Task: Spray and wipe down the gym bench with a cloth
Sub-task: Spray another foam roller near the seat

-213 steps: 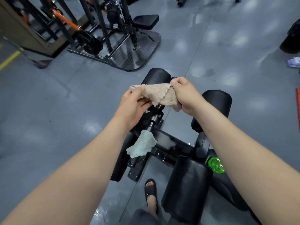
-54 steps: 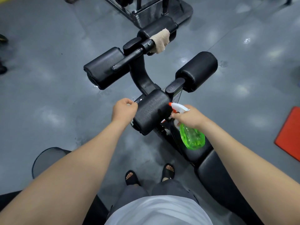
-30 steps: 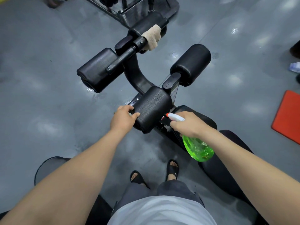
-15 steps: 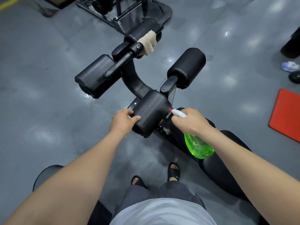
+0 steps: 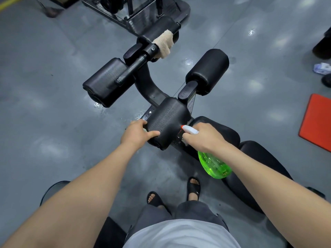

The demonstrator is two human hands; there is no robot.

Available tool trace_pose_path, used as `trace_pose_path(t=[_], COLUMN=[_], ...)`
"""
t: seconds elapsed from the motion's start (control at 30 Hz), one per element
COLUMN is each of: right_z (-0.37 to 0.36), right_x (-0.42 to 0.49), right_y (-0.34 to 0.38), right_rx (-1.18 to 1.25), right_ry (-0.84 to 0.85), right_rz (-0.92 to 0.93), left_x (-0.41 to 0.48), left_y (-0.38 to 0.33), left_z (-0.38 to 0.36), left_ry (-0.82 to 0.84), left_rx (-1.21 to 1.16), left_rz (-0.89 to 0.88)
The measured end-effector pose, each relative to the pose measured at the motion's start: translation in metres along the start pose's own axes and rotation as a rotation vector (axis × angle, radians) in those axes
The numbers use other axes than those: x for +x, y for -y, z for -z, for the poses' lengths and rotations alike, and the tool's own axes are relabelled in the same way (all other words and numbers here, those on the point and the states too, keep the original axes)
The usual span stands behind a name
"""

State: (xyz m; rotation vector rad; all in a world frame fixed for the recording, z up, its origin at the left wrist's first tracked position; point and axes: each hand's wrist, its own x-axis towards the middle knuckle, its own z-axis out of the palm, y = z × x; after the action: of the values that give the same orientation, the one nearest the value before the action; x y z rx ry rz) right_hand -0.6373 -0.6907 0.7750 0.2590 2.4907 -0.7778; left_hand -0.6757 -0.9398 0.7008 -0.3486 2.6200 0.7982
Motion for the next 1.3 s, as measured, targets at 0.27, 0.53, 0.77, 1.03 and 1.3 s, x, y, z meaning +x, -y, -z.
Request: trace_pose_path(t=[0.27, 0.53, 0.77, 1.03, 1.3], right_z=[0.018, 0.002, 0.005, 0.005, 0.002], right_x=[0.001, 0.000, 0.008, 0.022, 0.053], right_y=[-0.010, -0.013, -0.026, -0.068, -0.144], right_rx=[0.056, 0.028, 0.016, 0.231, 0.120], right_ry=[-0.008, 0.079, 0.021, -0.060, -0.228], right_rz=[0.019, 0.042, 0.022, -0.026, 0.083], left_x=[0.013, 0.013, 0.007, 0.010, -0.004], left_y=[0.004, 0.003, -0.003, -0.023, -0.073], left_z=[0.011, 0.012, 0.009, 0.014, 0.001], left_ry=[-0.086, -0.105, 0.039, -0.134, -0.145], left_rx=[-0.038, 0.043, 0.071, 0.107, -0.384], left_rz=[0.112, 0.148, 0.085, 0.148, 0.147])
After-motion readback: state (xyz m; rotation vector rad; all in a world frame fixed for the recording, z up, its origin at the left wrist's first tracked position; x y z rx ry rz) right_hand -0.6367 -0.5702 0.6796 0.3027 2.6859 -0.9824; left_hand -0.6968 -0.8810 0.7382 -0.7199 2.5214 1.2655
